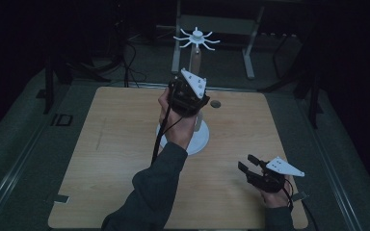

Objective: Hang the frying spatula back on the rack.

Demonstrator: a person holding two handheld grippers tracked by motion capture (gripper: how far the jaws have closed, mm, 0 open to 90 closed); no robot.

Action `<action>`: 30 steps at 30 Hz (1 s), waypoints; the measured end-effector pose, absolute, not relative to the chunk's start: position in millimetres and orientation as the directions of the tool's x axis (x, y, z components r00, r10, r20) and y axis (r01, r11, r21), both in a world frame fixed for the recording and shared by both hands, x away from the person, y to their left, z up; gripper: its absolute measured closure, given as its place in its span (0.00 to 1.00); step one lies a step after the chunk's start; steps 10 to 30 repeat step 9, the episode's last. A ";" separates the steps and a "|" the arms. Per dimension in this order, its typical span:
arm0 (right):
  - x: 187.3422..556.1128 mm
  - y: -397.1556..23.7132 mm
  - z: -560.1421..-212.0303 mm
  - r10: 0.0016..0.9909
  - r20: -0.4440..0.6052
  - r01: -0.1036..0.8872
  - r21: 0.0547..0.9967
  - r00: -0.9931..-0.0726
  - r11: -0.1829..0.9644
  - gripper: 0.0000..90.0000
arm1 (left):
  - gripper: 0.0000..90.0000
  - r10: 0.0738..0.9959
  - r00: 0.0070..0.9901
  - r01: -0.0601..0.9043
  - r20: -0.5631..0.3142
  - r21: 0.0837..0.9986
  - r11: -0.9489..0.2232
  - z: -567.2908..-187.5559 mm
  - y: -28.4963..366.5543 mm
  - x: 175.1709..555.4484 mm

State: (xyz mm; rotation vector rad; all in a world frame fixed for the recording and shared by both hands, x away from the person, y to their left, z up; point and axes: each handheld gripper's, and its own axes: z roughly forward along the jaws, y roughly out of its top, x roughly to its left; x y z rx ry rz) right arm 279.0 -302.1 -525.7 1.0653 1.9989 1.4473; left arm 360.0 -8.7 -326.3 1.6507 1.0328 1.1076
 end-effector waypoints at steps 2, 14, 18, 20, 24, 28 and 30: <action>279.2 -302.3 -525.9 0.796 0.078 0.325 0.933 -0.600 0.154 0.51 | 0.43 0.936 0.271 0.162 0.224 0.948 -0.274 -327.7 -7.6 357.9; 280.4 -302.7 -527.2 0.803 0.074 0.334 0.929 -0.591 0.161 0.50 | 0.43 0.920 0.342 0.174 0.194 0.948 -0.265 -336.3 -1.5 347.8; 280.4 -302.7 -527.2 0.803 0.074 0.334 0.929 -0.591 0.161 0.50 | 0.43 0.920 0.342 0.174 0.194 0.948 -0.265 -336.3 -1.5 347.8; 280.4 -302.7 -527.2 0.803 0.074 0.334 0.929 -0.591 0.161 0.50 | 0.43 0.920 0.342 0.174 0.194 0.948 -0.265 -336.3 -1.5 347.8; 280.4 -302.7 -527.2 0.803 0.074 0.334 0.929 -0.591 0.161 0.50 | 0.43 0.920 0.342 0.174 0.194 0.948 -0.265 -336.3 -1.5 347.8; 280.4 -302.7 -527.2 0.803 0.074 0.334 0.929 -0.591 0.161 0.50 | 0.43 0.920 0.342 0.174 0.194 0.948 -0.265 -336.3 -1.5 347.8; 280.4 -302.7 -527.2 0.803 0.074 0.334 0.929 -0.591 0.161 0.50 | 0.43 0.920 0.342 0.174 0.194 0.948 -0.265 -336.3 -1.5 347.8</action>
